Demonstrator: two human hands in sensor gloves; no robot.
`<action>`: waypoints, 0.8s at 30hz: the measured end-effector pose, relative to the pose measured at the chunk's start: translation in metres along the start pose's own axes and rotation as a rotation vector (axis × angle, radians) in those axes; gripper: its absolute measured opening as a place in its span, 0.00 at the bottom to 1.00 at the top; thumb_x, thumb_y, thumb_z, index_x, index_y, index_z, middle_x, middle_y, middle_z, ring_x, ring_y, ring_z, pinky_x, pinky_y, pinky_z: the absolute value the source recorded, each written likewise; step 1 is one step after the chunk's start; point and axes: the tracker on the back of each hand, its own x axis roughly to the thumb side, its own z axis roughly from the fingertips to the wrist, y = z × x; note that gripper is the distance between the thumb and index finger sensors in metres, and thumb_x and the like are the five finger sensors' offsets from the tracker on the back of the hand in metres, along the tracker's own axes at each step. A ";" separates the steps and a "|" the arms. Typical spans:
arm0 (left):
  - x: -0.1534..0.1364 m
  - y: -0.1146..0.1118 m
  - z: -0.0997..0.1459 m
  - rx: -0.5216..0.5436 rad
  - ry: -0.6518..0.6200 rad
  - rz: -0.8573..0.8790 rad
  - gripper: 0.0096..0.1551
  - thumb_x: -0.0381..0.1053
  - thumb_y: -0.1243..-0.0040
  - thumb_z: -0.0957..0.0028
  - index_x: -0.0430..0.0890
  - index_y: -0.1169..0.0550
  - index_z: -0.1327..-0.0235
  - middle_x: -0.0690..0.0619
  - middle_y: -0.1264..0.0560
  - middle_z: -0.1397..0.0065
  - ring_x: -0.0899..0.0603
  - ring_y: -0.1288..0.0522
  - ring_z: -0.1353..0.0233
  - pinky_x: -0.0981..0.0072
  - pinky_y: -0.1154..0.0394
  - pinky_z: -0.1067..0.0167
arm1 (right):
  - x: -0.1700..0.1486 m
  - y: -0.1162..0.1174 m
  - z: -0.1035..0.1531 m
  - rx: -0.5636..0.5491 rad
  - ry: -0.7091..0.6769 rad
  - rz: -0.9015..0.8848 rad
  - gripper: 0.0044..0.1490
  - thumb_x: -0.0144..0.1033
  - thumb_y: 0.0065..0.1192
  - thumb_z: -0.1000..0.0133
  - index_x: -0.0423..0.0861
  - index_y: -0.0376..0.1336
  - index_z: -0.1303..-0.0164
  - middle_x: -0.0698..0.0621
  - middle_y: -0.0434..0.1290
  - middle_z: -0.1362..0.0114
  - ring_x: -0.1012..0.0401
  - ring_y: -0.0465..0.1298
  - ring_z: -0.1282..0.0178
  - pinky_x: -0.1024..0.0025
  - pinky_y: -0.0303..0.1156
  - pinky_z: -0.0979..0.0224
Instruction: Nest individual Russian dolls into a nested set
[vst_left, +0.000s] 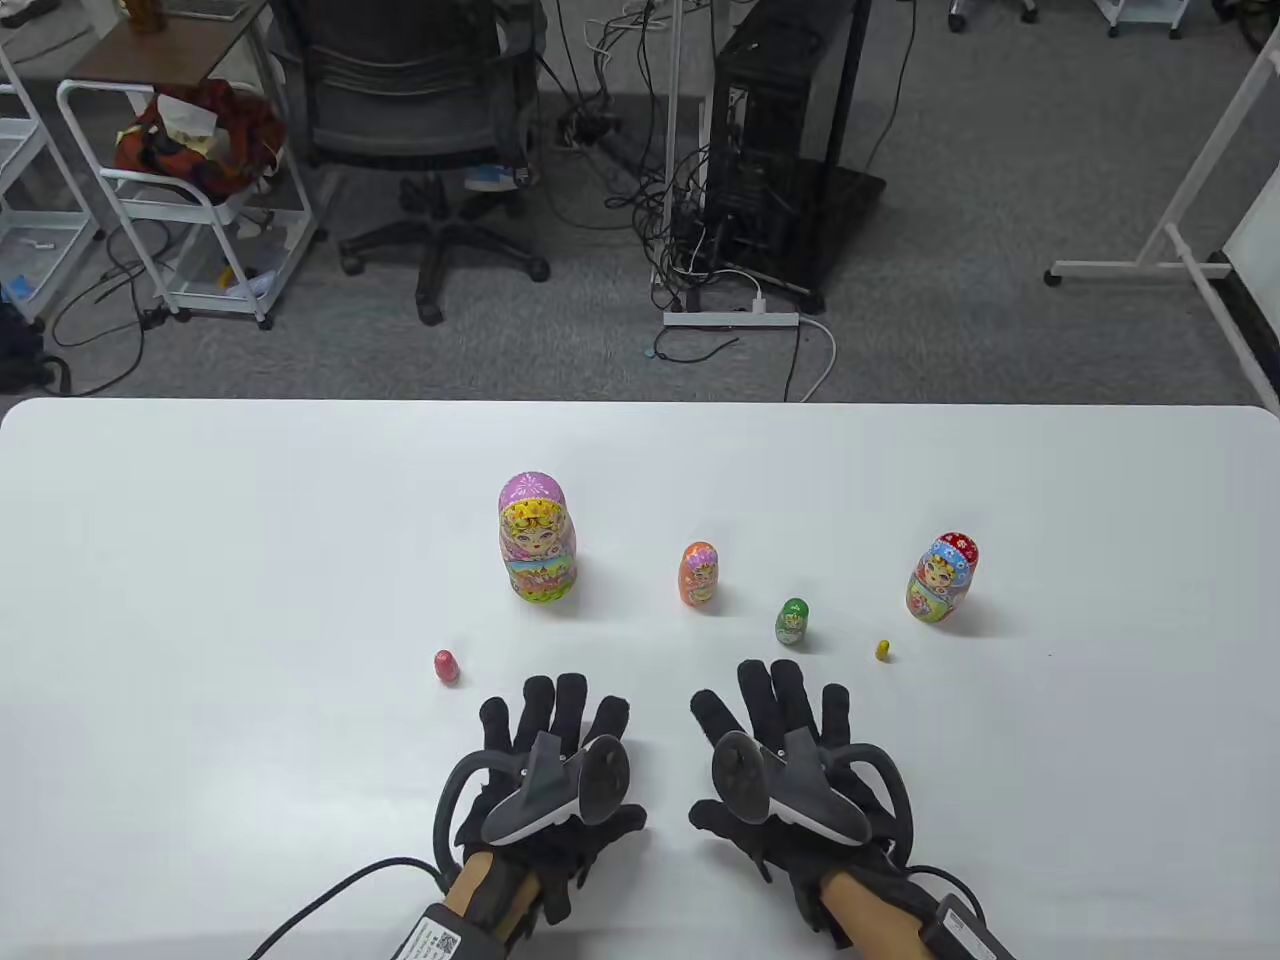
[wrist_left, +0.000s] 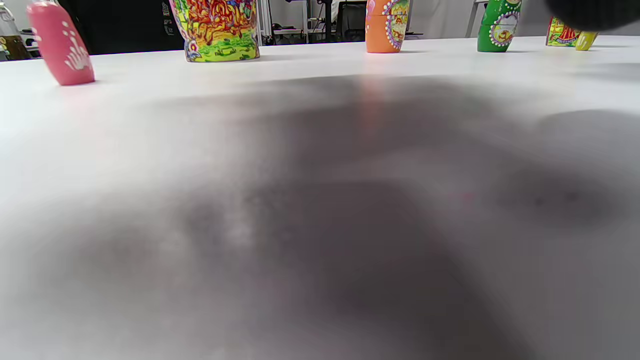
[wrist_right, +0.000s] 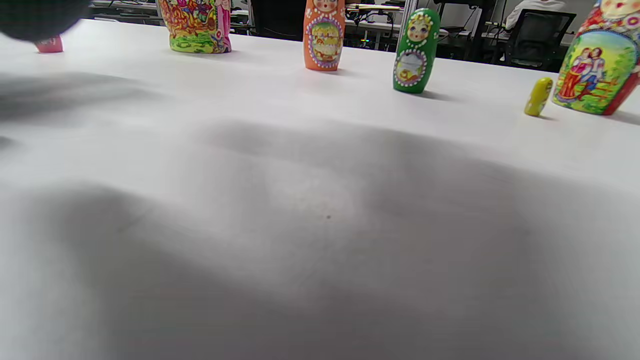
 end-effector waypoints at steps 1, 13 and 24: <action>0.000 0.000 0.000 0.001 0.000 0.002 0.62 0.82 0.58 0.58 0.59 0.69 0.23 0.43 0.74 0.18 0.31 0.71 0.18 0.22 0.70 0.34 | 0.000 0.000 0.000 0.002 0.000 -0.007 0.62 0.75 0.52 0.53 0.69 0.18 0.31 0.50 0.15 0.19 0.47 0.21 0.17 0.32 0.25 0.22; -0.003 0.001 -0.002 0.062 -0.003 0.028 0.59 0.79 0.56 0.56 0.57 0.63 0.21 0.43 0.68 0.16 0.33 0.65 0.17 0.24 0.65 0.31 | -0.008 -0.004 -0.001 -0.055 0.022 -0.092 0.59 0.73 0.52 0.52 0.69 0.23 0.28 0.51 0.20 0.17 0.48 0.26 0.14 0.32 0.28 0.20; -0.119 0.052 0.005 0.395 0.313 0.402 0.55 0.70 0.40 0.57 0.50 0.47 0.22 0.43 0.48 0.17 0.36 0.44 0.20 0.37 0.44 0.27 | -0.024 -0.002 -0.009 -0.018 0.058 -0.247 0.55 0.69 0.53 0.49 0.68 0.28 0.25 0.51 0.27 0.14 0.49 0.32 0.12 0.34 0.34 0.18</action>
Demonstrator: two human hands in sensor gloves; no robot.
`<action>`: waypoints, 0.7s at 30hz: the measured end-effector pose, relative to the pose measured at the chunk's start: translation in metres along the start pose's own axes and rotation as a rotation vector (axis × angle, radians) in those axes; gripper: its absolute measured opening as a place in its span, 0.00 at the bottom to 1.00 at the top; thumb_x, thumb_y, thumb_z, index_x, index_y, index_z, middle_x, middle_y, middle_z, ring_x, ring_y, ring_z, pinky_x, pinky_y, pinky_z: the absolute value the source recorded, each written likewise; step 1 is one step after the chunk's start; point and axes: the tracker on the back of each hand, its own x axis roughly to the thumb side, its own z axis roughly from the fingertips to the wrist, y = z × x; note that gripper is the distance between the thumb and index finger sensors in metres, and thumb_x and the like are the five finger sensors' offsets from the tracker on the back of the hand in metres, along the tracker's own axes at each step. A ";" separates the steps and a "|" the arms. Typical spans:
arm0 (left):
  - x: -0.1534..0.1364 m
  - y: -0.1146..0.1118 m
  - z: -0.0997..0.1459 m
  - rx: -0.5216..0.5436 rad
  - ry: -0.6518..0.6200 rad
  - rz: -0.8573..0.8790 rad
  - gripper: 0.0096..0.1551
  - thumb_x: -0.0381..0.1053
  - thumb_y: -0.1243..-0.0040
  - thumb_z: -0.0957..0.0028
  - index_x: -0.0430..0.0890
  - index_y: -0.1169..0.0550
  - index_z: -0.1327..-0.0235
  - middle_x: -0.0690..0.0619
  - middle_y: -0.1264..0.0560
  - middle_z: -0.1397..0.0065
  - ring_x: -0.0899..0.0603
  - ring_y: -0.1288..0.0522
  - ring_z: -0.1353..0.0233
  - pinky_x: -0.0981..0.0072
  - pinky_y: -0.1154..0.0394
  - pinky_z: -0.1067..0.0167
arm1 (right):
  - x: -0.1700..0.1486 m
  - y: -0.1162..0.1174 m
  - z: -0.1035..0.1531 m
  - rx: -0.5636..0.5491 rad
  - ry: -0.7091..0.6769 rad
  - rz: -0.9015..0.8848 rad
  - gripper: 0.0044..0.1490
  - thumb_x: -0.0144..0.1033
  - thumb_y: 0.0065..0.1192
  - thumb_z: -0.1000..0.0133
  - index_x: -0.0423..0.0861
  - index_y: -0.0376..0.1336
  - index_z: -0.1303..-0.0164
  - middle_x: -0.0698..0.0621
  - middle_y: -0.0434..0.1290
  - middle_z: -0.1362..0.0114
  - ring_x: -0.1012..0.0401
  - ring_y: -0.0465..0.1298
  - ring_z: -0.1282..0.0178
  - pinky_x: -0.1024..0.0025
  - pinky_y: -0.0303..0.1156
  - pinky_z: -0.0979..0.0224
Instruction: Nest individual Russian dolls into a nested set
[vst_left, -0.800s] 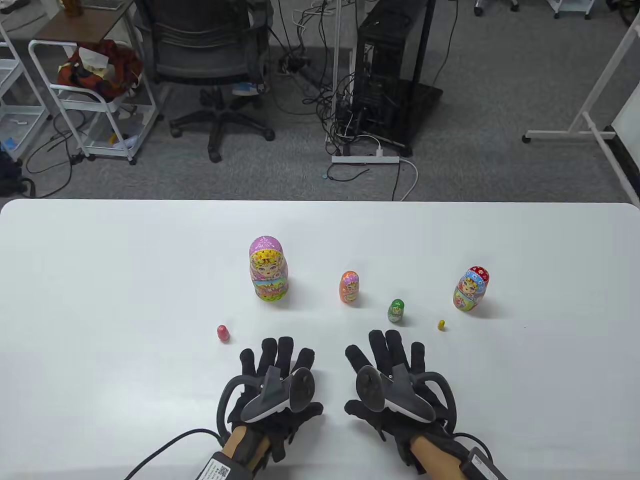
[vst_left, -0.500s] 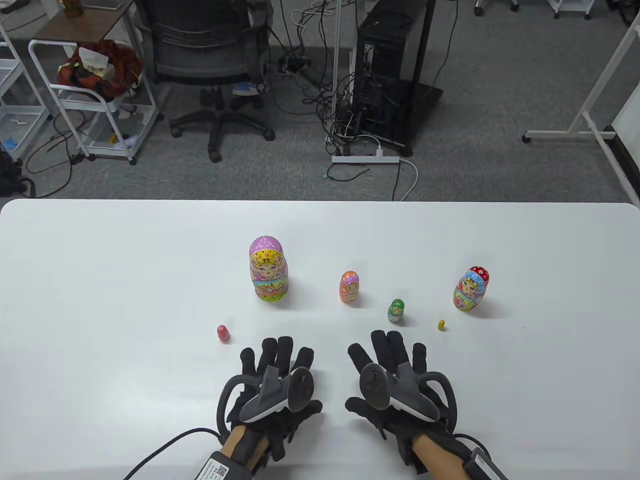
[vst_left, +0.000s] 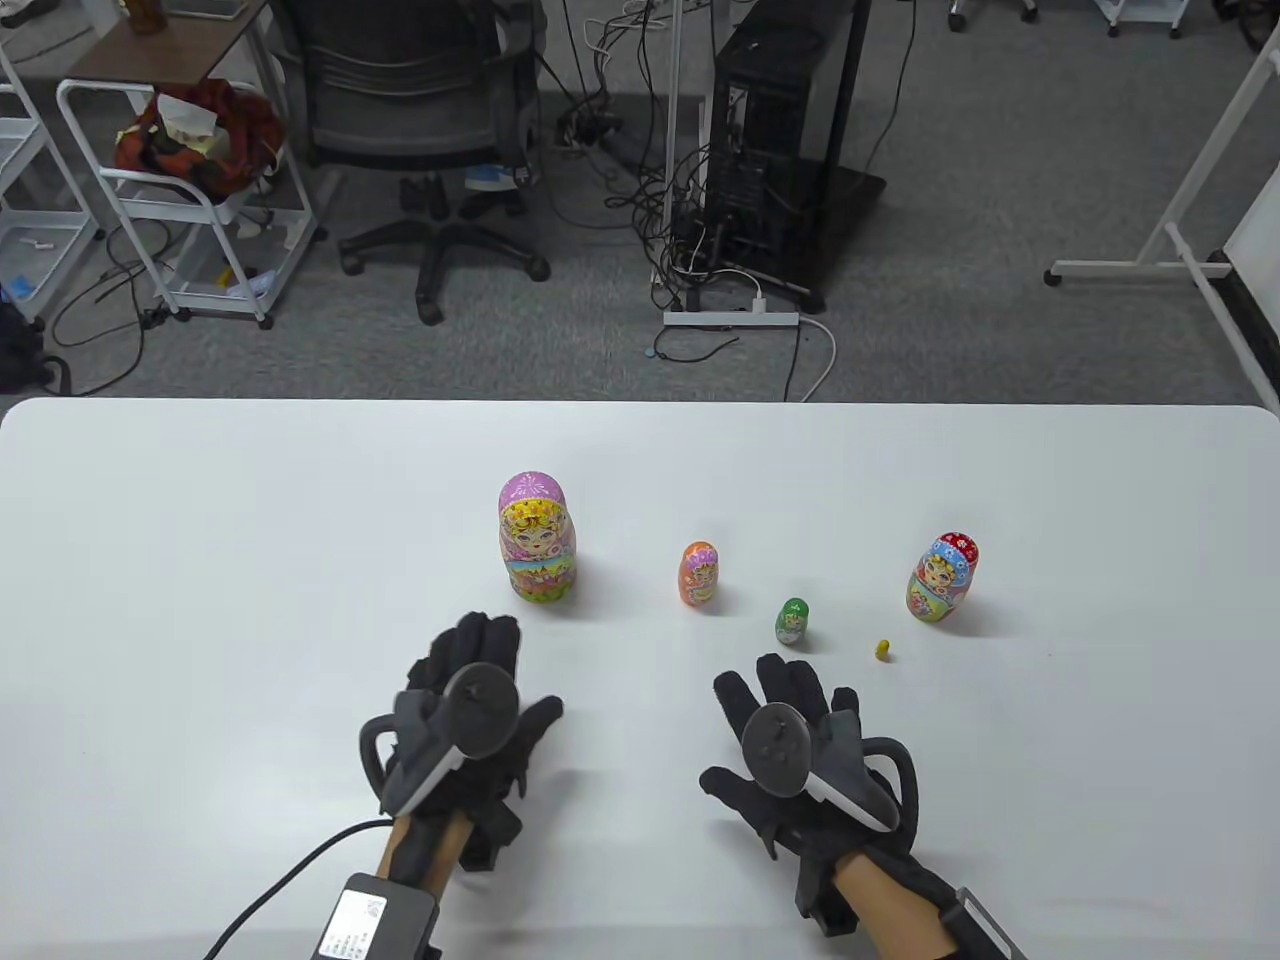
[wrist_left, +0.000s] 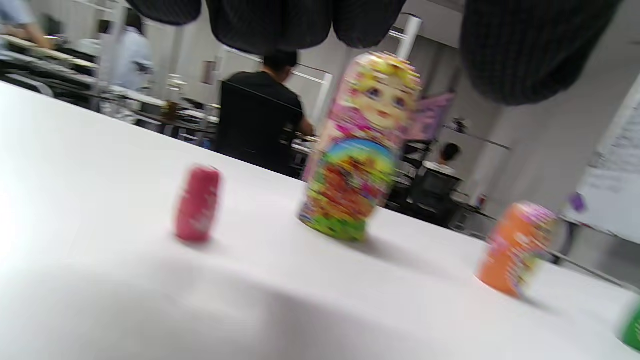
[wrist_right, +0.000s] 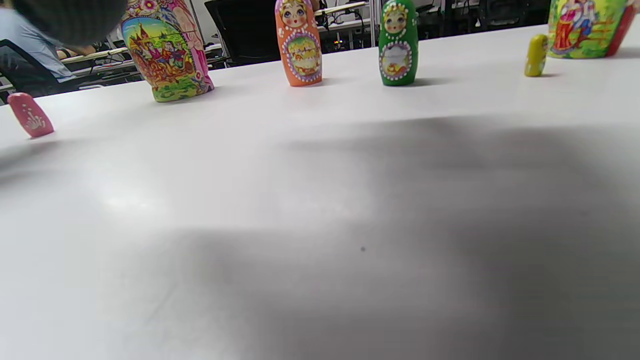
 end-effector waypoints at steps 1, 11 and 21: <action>-0.015 0.005 -0.008 0.002 0.048 0.011 0.55 0.70 0.40 0.57 0.49 0.46 0.22 0.43 0.46 0.17 0.37 0.42 0.21 0.39 0.41 0.27 | -0.001 0.000 -0.001 0.008 0.003 -0.012 0.54 0.69 0.53 0.49 0.68 0.28 0.25 0.51 0.27 0.14 0.48 0.33 0.12 0.34 0.34 0.17; -0.077 -0.033 -0.046 -0.278 0.313 0.014 0.51 0.66 0.29 0.62 0.49 0.34 0.26 0.45 0.32 0.26 0.41 0.30 0.32 0.45 0.34 0.33 | -0.003 -0.002 -0.004 0.032 -0.016 -0.080 0.52 0.68 0.52 0.48 0.67 0.31 0.23 0.51 0.30 0.13 0.48 0.36 0.11 0.34 0.36 0.17; -0.058 -0.051 -0.064 -0.264 0.313 -0.100 0.36 0.63 0.32 0.60 0.58 0.27 0.36 0.47 0.30 0.32 0.43 0.31 0.38 0.45 0.35 0.34 | -0.007 -0.003 -0.005 0.040 -0.024 -0.127 0.51 0.67 0.52 0.47 0.66 0.33 0.23 0.51 0.32 0.12 0.48 0.39 0.11 0.34 0.38 0.17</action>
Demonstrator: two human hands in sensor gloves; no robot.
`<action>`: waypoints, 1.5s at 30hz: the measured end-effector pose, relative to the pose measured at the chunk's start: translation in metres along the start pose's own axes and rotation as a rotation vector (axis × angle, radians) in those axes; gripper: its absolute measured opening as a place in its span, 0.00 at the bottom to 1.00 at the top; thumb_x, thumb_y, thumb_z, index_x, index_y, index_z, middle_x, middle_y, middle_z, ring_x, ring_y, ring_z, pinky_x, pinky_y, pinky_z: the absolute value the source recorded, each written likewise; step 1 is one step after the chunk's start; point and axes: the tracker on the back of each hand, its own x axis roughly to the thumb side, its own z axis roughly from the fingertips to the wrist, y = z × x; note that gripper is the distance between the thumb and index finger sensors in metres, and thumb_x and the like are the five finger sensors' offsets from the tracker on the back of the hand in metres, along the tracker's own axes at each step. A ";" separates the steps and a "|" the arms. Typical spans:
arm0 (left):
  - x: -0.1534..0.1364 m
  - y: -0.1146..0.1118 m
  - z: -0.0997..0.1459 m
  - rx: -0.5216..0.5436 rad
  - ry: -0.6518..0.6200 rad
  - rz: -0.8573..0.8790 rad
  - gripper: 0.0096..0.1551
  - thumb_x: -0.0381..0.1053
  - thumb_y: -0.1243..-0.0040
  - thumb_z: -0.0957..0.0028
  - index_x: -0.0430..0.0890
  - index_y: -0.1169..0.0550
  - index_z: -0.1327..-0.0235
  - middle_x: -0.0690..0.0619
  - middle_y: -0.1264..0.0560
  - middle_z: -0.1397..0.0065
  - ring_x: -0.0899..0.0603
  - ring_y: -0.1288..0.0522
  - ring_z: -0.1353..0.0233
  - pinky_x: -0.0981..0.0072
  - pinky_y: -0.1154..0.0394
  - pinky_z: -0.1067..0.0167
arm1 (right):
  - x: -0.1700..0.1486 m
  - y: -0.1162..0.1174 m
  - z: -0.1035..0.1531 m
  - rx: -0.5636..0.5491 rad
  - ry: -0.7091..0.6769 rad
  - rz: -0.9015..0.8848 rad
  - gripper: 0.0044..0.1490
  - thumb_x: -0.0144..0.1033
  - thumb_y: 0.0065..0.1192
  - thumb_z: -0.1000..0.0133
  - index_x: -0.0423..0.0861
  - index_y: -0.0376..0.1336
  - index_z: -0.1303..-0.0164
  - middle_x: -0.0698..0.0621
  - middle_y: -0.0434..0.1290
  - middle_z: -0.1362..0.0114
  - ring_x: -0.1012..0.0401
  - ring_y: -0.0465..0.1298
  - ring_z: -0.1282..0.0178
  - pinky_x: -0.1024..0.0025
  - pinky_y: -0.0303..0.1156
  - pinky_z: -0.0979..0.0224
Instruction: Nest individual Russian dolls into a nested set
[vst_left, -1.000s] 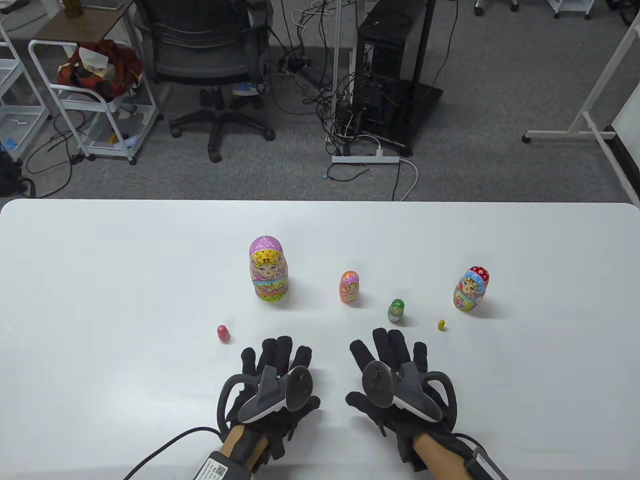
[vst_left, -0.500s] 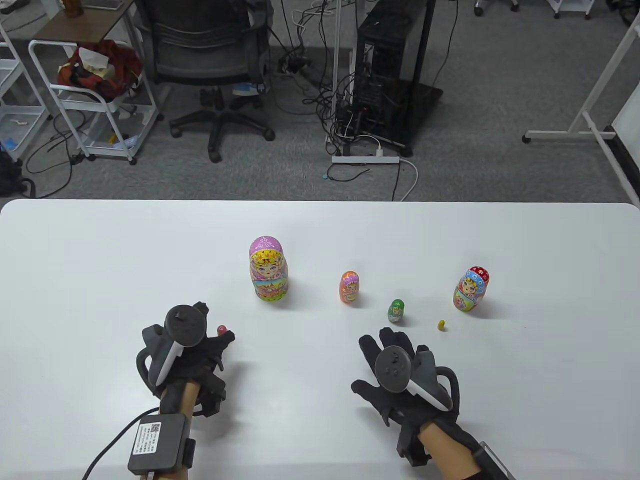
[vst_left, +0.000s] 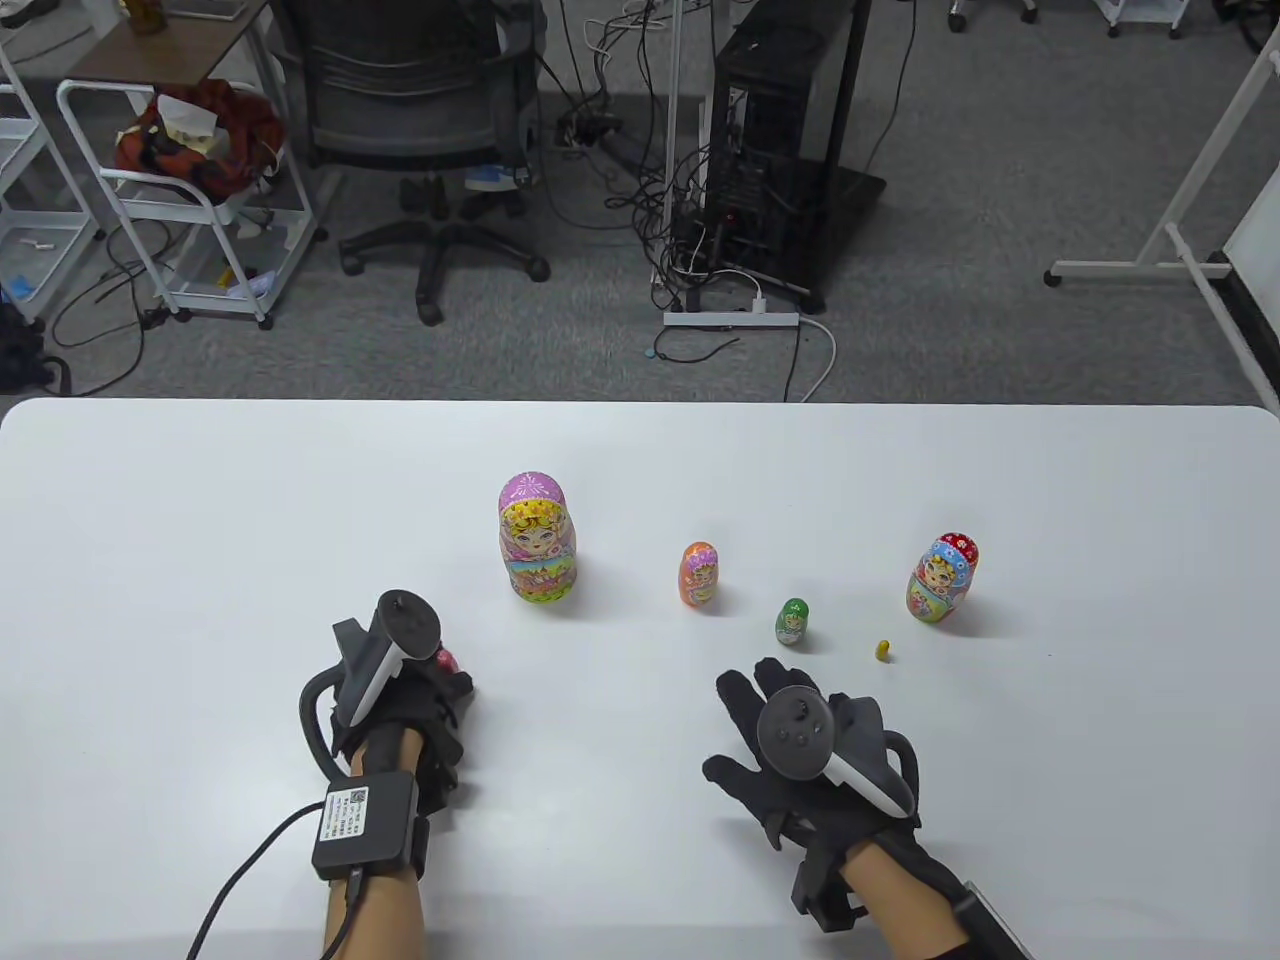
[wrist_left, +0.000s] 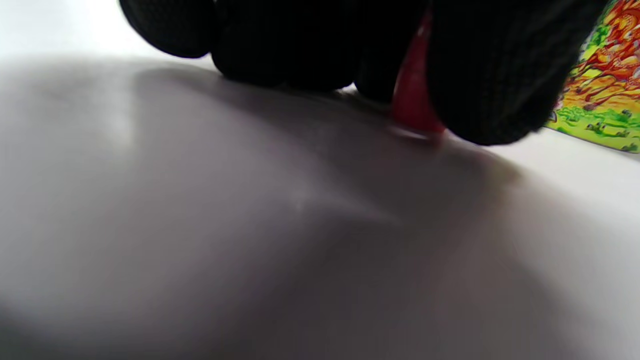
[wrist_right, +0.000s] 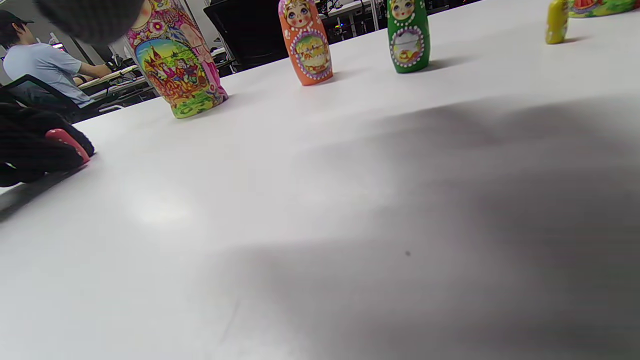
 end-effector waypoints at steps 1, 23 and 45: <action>0.001 0.000 0.001 0.004 0.000 0.003 0.36 0.63 0.31 0.60 0.59 0.27 0.37 0.47 0.30 0.32 0.43 0.30 0.38 0.45 0.35 0.34 | 0.001 0.000 0.000 0.001 -0.001 -0.001 0.51 0.67 0.52 0.47 0.66 0.33 0.23 0.51 0.32 0.12 0.48 0.40 0.11 0.34 0.38 0.17; 0.121 0.026 0.177 0.294 -0.664 0.006 0.37 0.65 0.27 0.63 0.52 0.22 0.41 0.56 0.14 0.48 0.53 0.15 0.50 0.53 0.19 0.42 | 0.025 -0.021 0.031 -0.244 -0.226 -0.155 0.40 0.62 0.52 0.44 0.80 0.36 0.30 0.63 0.50 0.14 0.62 0.62 0.17 0.57 0.62 0.15; 0.119 0.007 0.199 0.486 -0.844 -0.027 0.36 0.67 0.28 0.64 0.52 0.20 0.44 0.58 0.13 0.50 0.54 0.14 0.51 0.56 0.18 0.42 | 0.037 -0.017 0.038 -0.253 -0.320 -0.214 0.31 0.51 0.61 0.43 0.66 0.52 0.31 0.63 0.67 0.25 0.65 0.75 0.30 0.64 0.70 0.22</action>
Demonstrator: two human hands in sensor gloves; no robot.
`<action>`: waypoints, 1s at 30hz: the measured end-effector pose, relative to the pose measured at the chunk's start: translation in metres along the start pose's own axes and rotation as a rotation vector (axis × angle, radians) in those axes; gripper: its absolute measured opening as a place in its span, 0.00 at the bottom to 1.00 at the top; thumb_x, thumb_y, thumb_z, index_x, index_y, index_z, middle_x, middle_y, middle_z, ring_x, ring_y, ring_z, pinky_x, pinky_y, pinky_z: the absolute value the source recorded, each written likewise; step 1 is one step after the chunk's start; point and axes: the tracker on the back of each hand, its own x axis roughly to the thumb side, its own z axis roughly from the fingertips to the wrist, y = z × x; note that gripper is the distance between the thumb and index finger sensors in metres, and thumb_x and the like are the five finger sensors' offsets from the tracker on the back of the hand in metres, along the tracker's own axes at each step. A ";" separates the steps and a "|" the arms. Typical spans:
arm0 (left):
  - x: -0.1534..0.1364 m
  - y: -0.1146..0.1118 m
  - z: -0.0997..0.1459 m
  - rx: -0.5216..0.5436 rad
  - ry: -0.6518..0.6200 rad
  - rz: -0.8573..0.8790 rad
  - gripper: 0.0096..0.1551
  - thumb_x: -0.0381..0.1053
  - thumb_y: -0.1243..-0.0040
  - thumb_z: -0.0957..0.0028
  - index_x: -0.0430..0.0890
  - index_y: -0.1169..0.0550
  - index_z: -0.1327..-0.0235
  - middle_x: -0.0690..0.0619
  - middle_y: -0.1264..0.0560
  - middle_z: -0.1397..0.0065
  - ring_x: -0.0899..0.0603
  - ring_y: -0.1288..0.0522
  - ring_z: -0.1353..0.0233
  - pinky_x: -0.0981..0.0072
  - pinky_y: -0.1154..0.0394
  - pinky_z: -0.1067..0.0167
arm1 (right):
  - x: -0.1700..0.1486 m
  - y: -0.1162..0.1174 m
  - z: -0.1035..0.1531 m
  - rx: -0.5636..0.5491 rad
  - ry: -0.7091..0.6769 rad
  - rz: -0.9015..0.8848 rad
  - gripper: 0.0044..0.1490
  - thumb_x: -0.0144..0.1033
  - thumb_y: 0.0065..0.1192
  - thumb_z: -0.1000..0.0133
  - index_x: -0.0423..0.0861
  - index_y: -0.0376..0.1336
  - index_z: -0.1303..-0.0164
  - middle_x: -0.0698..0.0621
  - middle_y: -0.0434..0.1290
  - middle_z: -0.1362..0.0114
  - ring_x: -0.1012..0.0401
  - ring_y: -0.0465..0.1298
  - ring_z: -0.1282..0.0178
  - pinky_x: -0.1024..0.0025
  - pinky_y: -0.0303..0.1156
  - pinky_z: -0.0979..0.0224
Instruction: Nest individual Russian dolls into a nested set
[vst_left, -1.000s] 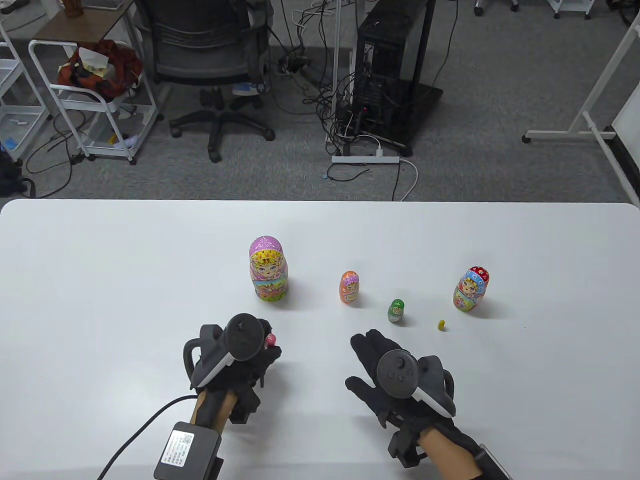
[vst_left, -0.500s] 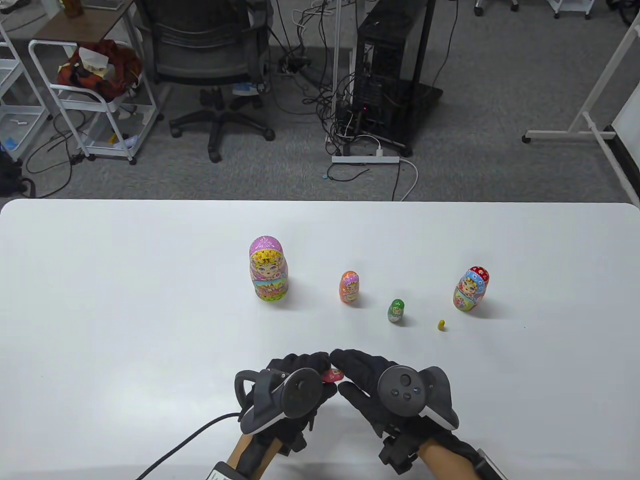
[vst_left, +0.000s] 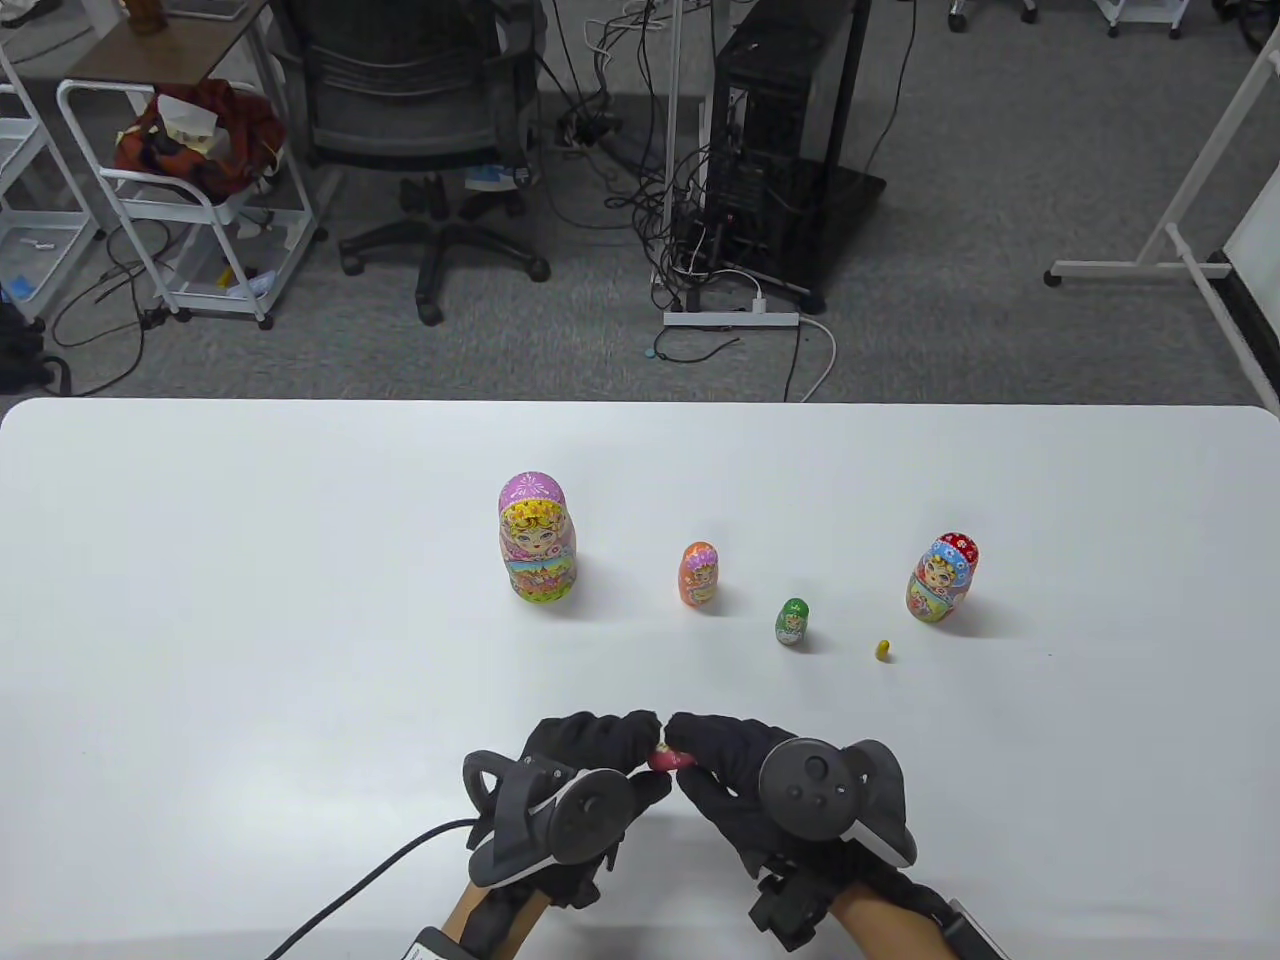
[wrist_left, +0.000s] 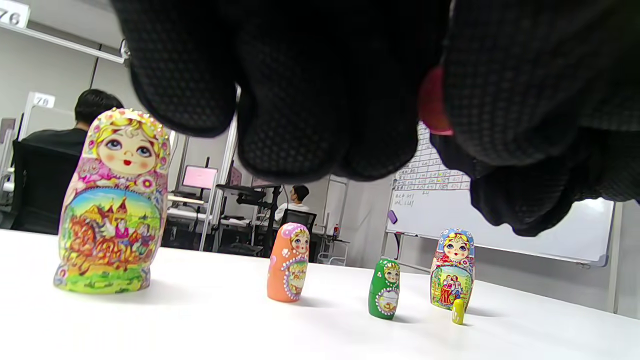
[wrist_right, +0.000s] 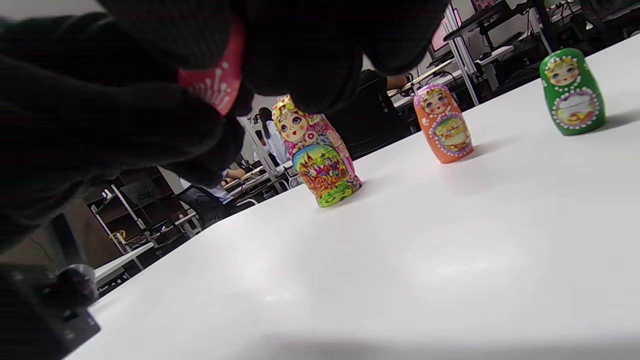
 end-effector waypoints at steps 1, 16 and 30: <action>0.001 0.000 0.000 0.005 -0.005 -0.004 0.36 0.67 0.28 0.64 0.52 0.20 0.43 0.58 0.13 0.50 0.54 0.14 0.51 0.56 0.18 0.43 | 0.000 0.000 0.000 -0.001 -0.001 -0.003 0.31 0.51 0.61 0.43 0.66 0.52 0.31 0.63 0.67 0.25 0.65 0.75 0.30 0.64 0.70 0.22; 0.001 0.008 0.001 0.027 0.049 0.081 0.34 0.65 0.26 0.65 0.49 0.17 0.47 0.57 0.10 0.55 0.54 0.12 0.55 0.57 0.15 0.47 | 0.012 -0.001 0.007 -0.111 -0.013 0.057 0.31 0.52 0.62 0.43 0.63 0.54 0.31 0.61 0.70 0.28 0.65 0.77 0.34 0.65 0.72 0.25; -0.015 0.001 -0.001 0.011 0.136 0.072 0.35 0.66 0.25 0.67 0.49 0.16 0.49 0.58 0.10 0.56 0.54 0.12 0.56 0.57 0.15 0.48 | 0.004 -0.007 0.000 -0.141 0.123 0.273 0.31 0.49 0.67 0.49 0.57 0.61 0.35 0.56 0.76 0.35 0.59 0.80 0.42 0.58 0.74 0.33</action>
